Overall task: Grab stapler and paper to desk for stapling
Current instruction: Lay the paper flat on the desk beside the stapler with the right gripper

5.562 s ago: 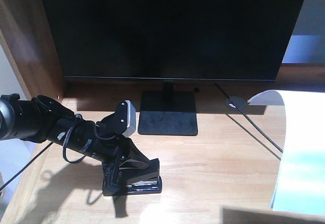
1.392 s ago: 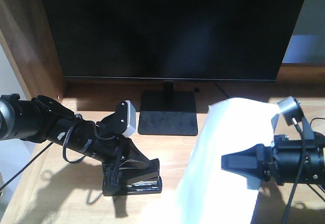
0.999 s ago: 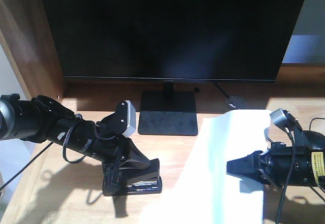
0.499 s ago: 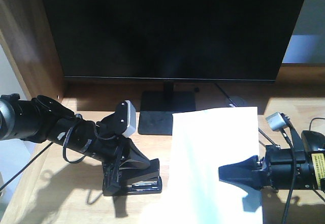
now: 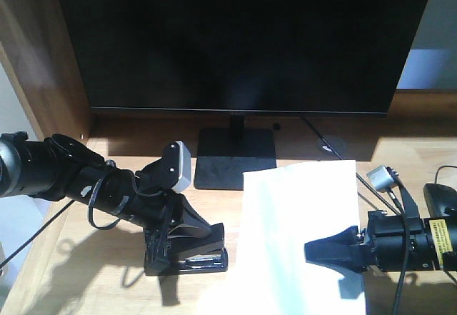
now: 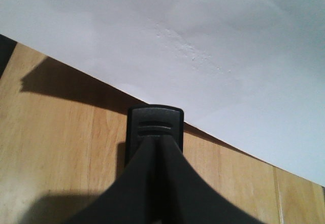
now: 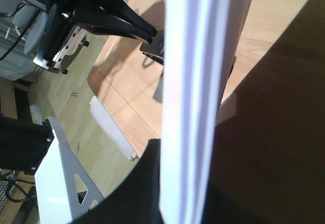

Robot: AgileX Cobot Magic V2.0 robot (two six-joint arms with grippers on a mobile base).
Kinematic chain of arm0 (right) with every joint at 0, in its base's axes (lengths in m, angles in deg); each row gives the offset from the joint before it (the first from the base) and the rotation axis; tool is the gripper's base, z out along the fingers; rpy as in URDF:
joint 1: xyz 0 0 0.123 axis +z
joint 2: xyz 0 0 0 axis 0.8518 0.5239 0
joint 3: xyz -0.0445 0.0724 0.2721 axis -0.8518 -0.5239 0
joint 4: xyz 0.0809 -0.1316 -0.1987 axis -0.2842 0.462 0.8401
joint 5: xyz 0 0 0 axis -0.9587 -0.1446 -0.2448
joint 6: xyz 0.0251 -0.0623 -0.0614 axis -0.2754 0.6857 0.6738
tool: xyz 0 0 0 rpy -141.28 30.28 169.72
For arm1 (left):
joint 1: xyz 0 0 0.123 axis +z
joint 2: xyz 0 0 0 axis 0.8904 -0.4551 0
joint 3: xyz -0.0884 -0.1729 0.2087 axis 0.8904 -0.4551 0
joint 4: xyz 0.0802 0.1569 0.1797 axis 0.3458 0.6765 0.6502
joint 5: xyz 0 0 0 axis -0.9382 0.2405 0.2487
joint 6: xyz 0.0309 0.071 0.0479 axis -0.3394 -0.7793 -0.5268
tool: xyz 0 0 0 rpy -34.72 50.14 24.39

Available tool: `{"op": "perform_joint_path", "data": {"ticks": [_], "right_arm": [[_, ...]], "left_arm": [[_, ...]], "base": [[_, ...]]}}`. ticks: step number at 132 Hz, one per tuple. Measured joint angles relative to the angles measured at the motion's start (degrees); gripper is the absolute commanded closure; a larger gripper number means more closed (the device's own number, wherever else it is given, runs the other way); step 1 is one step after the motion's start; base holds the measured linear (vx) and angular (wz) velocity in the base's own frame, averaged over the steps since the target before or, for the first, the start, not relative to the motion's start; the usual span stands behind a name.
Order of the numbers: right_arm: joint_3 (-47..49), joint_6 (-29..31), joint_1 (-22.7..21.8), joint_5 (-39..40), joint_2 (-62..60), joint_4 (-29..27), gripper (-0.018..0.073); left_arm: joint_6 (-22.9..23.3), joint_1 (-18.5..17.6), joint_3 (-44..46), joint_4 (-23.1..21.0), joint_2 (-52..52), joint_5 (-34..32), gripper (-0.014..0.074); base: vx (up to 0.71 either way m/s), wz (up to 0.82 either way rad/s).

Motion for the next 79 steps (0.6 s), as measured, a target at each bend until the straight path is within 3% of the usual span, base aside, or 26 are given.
{"op": "perform_joint_path", "data": {"ticks": [79], "right_arm": [[0.0, 2.1, 0.0, 1.9, 5.8, -3.6, 0.0561]], "left_arm": [[0.0, 0.0, 0.0, 0.0, 0.0, 0.0, 0.0603]], "base": [[0.0, 0.0]]}}
